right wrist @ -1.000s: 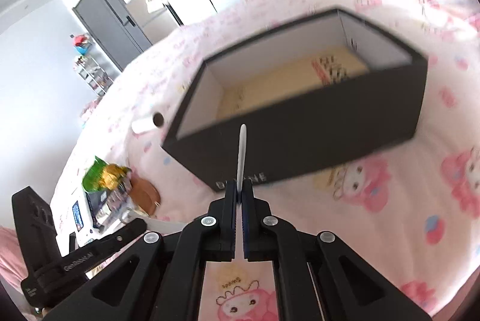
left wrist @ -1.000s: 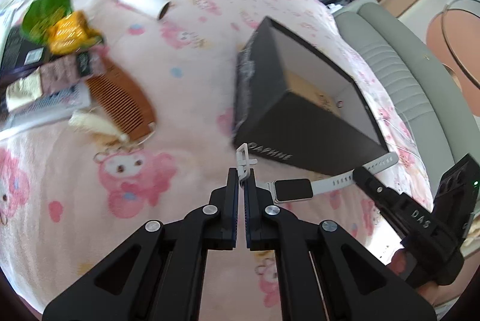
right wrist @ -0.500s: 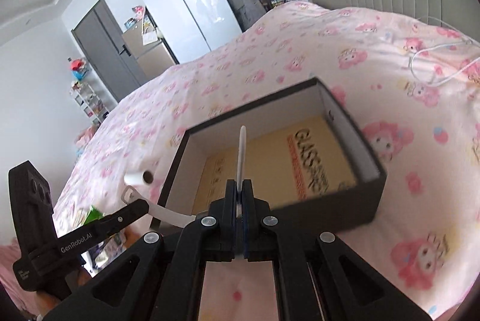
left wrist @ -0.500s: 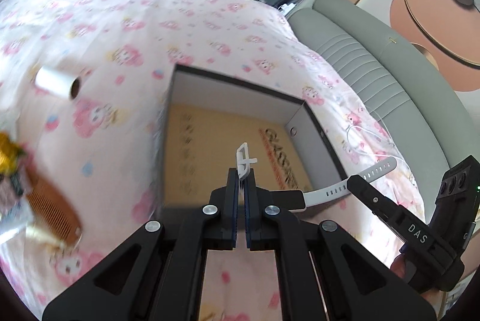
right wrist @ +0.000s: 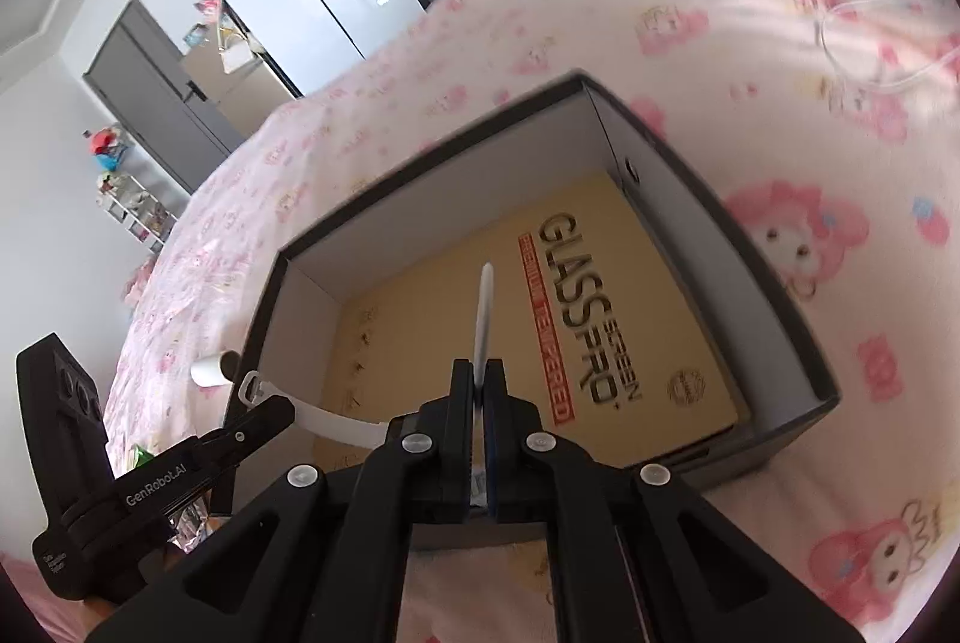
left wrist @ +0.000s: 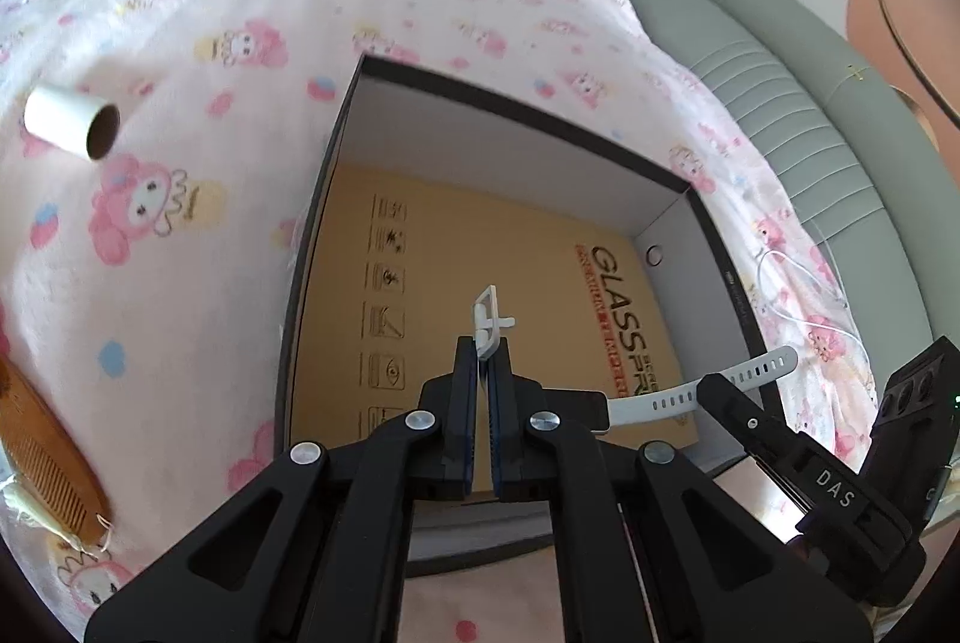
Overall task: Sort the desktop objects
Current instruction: 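Lower the white watch into the black DAPHNE box with the left gripper, then open the left gripper to release the watch inside the box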
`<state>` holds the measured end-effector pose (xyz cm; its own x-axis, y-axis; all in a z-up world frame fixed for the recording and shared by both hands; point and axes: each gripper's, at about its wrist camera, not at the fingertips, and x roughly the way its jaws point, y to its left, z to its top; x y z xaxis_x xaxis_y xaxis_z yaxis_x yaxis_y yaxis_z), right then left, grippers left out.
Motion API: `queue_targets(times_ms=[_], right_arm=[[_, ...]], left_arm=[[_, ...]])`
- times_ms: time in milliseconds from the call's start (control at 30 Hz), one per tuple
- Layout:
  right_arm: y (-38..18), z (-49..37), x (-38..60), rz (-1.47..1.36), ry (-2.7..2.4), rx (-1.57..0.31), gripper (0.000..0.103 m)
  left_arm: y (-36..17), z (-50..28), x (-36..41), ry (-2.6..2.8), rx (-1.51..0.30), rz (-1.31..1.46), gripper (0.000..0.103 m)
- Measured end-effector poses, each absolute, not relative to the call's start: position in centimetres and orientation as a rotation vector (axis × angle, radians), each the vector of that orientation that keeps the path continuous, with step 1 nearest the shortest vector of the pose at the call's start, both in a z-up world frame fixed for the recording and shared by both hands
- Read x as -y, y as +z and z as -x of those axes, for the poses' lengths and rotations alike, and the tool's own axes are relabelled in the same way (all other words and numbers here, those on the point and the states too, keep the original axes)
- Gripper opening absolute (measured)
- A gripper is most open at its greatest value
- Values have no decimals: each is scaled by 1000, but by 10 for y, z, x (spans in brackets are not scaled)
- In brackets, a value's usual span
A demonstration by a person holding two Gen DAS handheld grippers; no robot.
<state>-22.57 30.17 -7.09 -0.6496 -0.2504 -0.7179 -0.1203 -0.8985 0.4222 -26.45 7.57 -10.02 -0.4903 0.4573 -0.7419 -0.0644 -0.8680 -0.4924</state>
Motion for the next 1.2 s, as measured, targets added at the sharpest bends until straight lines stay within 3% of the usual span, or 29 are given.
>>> queue_targets(times_ms=[600,733,967,1067,1100,1200], right_arm=[[-66,220,-291,-1402,-2814,436,6],[-63,218,-293,-1405,-2841,397,7],[-58,214,-297,-1400,-2852,406,7],[-53,210,-297,-1382,-2871,397,8],[-51,209,-297,-1375,-2879,394,8],[-45,205,-296,-1355,-2896,398,9]], left_arm=[[-94,253,-76,2461,516,1418,3],[-93,248,-72,2471,515,1410,13],[-83,241,-69,2496,508,1370,13],[-67,232,-70,2561,468,1285,33],[-62,231,-71,2586,451,1260,43],[-58,231,-70,2604,433,1245,46]])
